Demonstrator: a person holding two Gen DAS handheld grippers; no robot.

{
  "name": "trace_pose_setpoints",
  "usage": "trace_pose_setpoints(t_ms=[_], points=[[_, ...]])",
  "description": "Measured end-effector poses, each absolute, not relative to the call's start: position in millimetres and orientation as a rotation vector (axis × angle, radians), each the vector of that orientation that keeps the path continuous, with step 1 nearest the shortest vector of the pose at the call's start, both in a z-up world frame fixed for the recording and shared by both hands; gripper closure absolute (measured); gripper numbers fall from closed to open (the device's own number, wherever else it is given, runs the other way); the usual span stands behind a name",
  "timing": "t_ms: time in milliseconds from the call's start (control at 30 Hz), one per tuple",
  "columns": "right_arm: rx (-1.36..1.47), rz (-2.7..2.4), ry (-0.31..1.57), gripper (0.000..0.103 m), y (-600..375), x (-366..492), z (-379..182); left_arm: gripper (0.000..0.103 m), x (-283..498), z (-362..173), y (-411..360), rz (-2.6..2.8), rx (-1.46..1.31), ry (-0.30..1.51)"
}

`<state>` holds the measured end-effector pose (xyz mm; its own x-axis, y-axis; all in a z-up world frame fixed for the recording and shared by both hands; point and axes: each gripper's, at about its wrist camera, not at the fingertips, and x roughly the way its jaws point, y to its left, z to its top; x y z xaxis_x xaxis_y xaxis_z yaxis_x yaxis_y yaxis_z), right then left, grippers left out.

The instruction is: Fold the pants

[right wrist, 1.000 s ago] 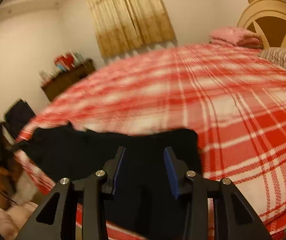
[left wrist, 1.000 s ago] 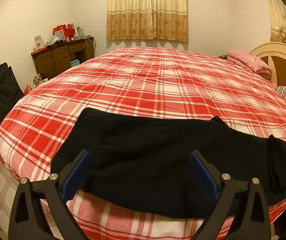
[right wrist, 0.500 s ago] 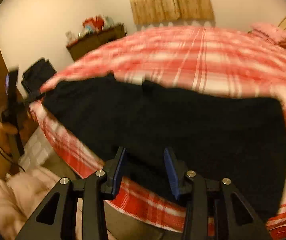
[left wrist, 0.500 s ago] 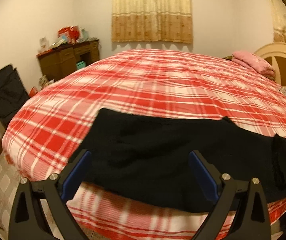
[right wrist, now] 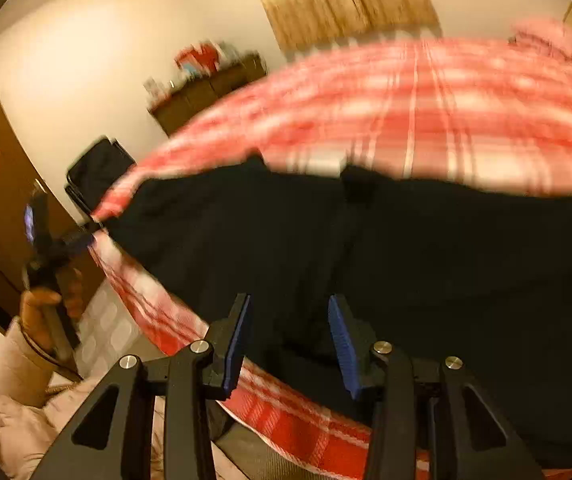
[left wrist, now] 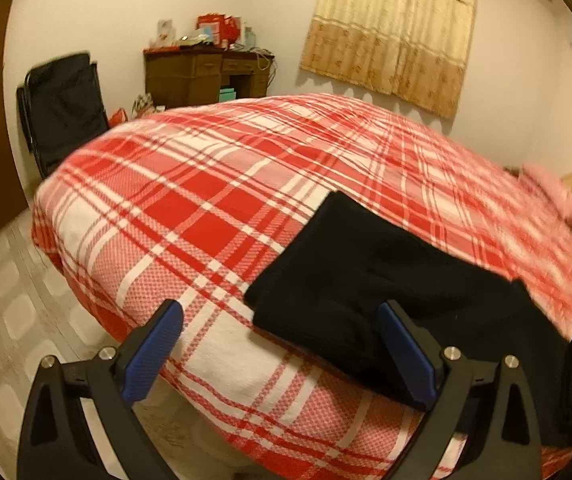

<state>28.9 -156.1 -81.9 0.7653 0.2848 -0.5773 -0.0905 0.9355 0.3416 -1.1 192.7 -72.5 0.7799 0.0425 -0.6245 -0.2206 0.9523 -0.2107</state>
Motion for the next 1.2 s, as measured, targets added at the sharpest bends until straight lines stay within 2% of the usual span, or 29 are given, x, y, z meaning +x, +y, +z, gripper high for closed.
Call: trace_pose_setpoints(t_ms=[133, 267, 433, 467, 633, 700, 1000, 1067, 1200], points=[[0.358, 0.061, 0.567, 0.061, -193.5, 16.0, -58.2, 0.006, -2.0, -73.8, 194.5, 0.100, -0.357, 0.643], [0.502, -0.021, 0.547, 0.061, -238.0, 3.4, -56.7, 0.021, 1.1, -74.0, 182.8, 0.056, -0.342, 0.649], [0.563, -0.041, 0.540, 0.061, -255.2, -3.9, -57.7, 0.022, 5.7, -79.1, 185.9, 0.035, -0.417, 0.646], [0.558, -0.034, 0.541, 0.061, -253.3, -2.4, -56.9, 0.028, 7.1, -80.7, 186.9, 0.031, -0.426, 0.643], [0.515, 0.013, 0.572, 0.061, -235.2, 5.9, -59.3, 0.042, 5.6, -89.7, 196.4, 0.038, -0.489, 0.627], [0.491, 0.023, 0.579, 0.061, -229.2, 8.3, -58.4, 0.045, 2.3, -88.6, 200.2, 0.050, -0.516, 0.619], [0.513, 0.042, 0.600, 0.061, -227.7, 12.9, -63.4, 0.044, 19.2, -88.5, 197.7, 0.037, -0.531, 0.641], [0.521, 0.045, 0.598, 0.061, -229.0, 12.9, -62.1, 0.078, 20.6, -91.8, 199.1, 0.015, -0.540, 0.656], [0.519, 0.048, 0.576, 0.061, -229.6, 10.2, -54.6, 0.079, 22.3, -90.2, 197.7, -0.017, -0.546, 0.683]])
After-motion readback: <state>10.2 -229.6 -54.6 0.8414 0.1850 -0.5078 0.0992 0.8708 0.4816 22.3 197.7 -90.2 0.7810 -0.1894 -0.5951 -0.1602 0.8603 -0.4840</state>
